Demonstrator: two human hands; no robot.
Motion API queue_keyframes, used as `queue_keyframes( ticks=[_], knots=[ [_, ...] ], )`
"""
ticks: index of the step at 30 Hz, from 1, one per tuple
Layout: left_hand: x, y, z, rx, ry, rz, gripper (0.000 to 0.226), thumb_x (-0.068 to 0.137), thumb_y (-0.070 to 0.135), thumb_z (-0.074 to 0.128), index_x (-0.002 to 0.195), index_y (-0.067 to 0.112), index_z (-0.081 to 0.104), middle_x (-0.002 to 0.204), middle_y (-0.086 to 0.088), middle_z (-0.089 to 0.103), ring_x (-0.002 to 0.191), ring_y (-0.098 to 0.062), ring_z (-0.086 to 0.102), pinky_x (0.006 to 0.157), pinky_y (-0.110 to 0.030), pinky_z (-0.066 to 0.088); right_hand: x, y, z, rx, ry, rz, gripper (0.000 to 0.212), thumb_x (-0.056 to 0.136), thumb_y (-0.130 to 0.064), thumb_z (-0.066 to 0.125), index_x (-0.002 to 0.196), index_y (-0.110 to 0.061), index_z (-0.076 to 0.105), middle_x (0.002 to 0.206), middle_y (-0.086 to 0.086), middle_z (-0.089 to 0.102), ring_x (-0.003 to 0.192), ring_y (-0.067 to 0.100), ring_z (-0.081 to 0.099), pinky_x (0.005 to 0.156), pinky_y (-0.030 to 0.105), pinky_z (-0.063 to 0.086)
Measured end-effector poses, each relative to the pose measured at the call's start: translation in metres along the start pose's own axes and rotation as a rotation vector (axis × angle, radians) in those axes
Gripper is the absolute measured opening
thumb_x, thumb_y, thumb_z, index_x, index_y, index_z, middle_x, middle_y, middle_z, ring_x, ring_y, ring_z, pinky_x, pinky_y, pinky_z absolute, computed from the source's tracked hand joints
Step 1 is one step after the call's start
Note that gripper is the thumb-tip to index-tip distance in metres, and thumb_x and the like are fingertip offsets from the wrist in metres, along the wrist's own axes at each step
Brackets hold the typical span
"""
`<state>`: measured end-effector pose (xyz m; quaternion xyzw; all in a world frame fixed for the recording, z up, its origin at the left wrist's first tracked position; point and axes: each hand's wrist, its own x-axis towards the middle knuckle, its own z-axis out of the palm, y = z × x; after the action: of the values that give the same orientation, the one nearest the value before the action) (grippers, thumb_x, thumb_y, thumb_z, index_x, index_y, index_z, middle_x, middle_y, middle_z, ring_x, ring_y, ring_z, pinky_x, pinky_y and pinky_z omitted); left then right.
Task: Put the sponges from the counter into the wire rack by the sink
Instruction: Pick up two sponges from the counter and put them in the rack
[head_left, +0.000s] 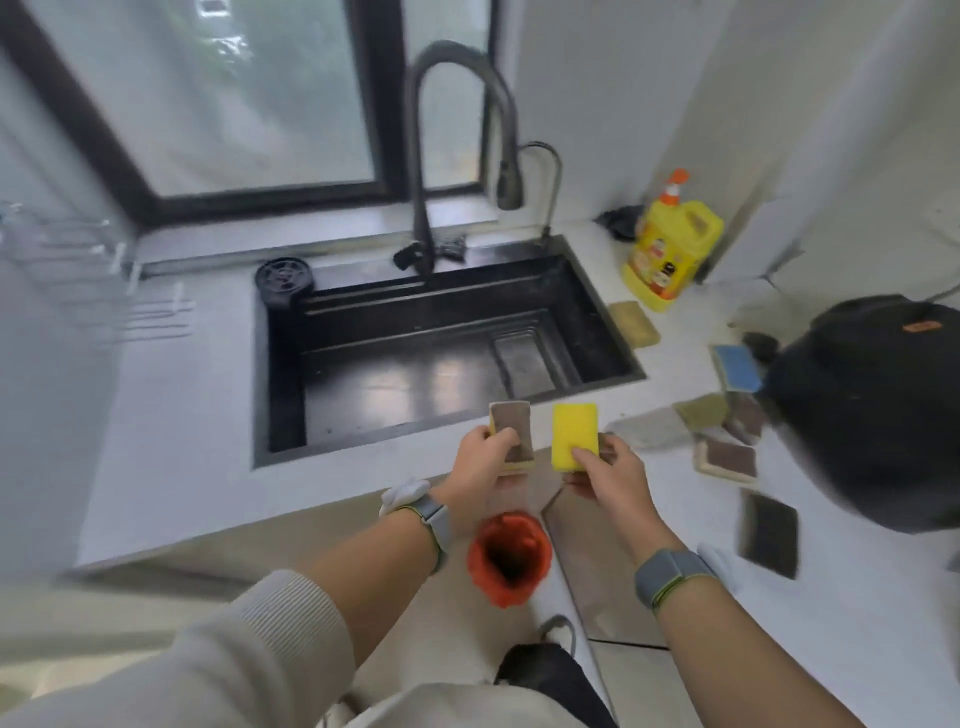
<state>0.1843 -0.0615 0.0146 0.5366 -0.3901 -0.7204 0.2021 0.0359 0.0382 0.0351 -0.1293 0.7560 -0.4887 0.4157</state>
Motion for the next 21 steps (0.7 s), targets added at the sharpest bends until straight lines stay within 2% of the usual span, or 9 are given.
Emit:
queue_keyframes(
  ticks=[1, 2, 4, 5, 9, 13, 16, 19, 21],
  knots=[
    [-0.004, 0.004, -0.025, -0.008, -0.002, 0.021, 0.022, 0.088, 0.018, 0.062, 0.104, 0.003, 0.066, 0.092, -0.016, 0.065, 0.075, -0.025, 0.065, 0.052, -0.029, 0.057, -0.008, 0.0, 0.025, 0.005, -0.028, 0.001, 0.037, 0.102, -0.005, 0.065, 0.137, -0.009, 0.053, 0.104, 0.016, 0.072, 0.069, 0.028, 0.071, 0.062, 0.033, 0.066],
    [-0.013, 0.008, -0.068, -0.017, 0.012, 0.037, 0.023, 0.086, 0.02, 0.063, 0.102, 0.005, 0.066, 0.095, -0.015, 0.064, 0.079, -0.024, 0.065, 0.058, -0.031, 0.059, -0.022, 0.001, 0.065, 0.0, -0.062, -0.004, 0.04, 0.102, -0.004, 0.065, 0.14, -0.007, 0.052, 0.107, 0.021, 0.072, 0.069, 0.029, 0.071, 0.069, 0.04, 0.067],
    [-0.023, 0.013, -0.127, -0.063, 0.027, 0.059, 0.024, 0.084, 0.023, 0.065, 0.103, 0.008, 0.064, 0.102, -0.014, 0.065, 0.092, -0.025, 0.066, 0.08, -0.048, 0.066, -0.041, 0.0, 0.12, -0.019, -0.131, -0.031, 0.045, 0.102, -0.004, 0.065, 0.145, -0.005, 0.052, 0.112, 0.026, 0.072, 0.069, 0.029, 0.072, 0.085, 0.054, 0.065],
    [-0.029, 0.016, -0.151, -0.098, 0.03, 0.059, 0.024, 0.087, 0.02, 0.065, 0.107, 0.008, 0.062, 0.106, -0.014, 0.065, 0.097, -0.026, 0.065, 0.083, -0.051, 0.066, -0.05, -0.001, 0.143, -0.028, -0.16, -0.041, 0.045, 0.102, -0.004, 0.065, 0.145, -0.006, 0.052, 0.11, 0.025, 0.073, 0.068, 0.028, 0.073, 0.088, 0.055, 0.065],
    [-0.05, 0.033, -0.238, -0.196, 0.086, 0.08, 0.034, 0.09, 0.014, 0.06, 0.124, 0.008, 0.063, 0.111, -0.016, 0.064, 0.097, -0.029, 0.064, 0.071, -0.04, 0.065, -0.084, -0.012, 0.226, -0.051, -0.285, -0.1, 0.048, 0.102, -0.005, 0.066, 0.146, -0.011, 0.051, 0.101, 0.02, 0.073, 0.065, 0.024, 0.074, 0.071, 0.038, 0.067],
    [-0.059, 0.047, -0.289, -0.229, 0.123, 0.097, 0.035, 0.091, 0.011, 0.057, 0.124, 0.007, 0.067, 0.104, -0.014, 0.065, 0.091, -0.029, 0.065, 0.069, -0.038, 0.063, -0.102, -0.021, 0.277, -0.091, -0.37, -0.148, 0.054, 0.104, -0.008, 0.065, 0.153, -0.016, 0.044, 0.105, 0.017, 0.072, 0.073, 0.025, 0.075, 0.069, 0.032, 0.066],
    [-0.056, 0.062, -0.322, -0.241, 0.169, 0.099, 0.026, 0.089, 0.011, 0.056, 0.111, 0.007, 0.068, 0.103, -0.014, 0.061, 0.092, -0.032, 0.062, 0.065, -0.035, 0.06, -0.106, -0.037, 0.316, -0.137, -0.427, -0.159, 0.056, 0.104, -0.013, 0.065, 0.155, -0.02, 0.042, 0.113, 0.016, 0.071, 0.079, 0.028, 0.076, 0.07, 0.033, 0.066],
    [-0.046, 0.074, -0.355, -0.284, 0.231, 0.104, 0.017, 0.089, 0.012, 0.057, 0.103, 0.007, 0.063, 0.096, -0.014, 0.058, 0.09, -0.032, 0.06, 0.065, -0.036, 0.06, -0.102, -0.051, 0.354, -0.191, -0.502, -0.14, 0.054, 0.104, -0.021, 0.068, 0.152, -0.023, 0.043, 0.113, 0.012, 0.072, 0.084, 0.03, 0.08, 0.076, 0.04, 0.067],
    [-0.039, 0.082, -0.37, -0.286, 0.263, 0.121, 0.024, 0.083, 0.016, 0.061, 0.104, 0.006, 0.06, 0.094, -0.014, 0.058, 0.084, -0.029, 0.06, 0.059, -0.033, 0.058, -0.098, -0.06, 0.373, -0.211, -0.531, -0.134, 0.053, 0.104, -0.025, 0.068, 0.151, -0.025, 0.044, 0.114, 0.011, 0.074, 0.086, 0.032, 0.081, 0.079, 0.043, 0.067]
  ],
)
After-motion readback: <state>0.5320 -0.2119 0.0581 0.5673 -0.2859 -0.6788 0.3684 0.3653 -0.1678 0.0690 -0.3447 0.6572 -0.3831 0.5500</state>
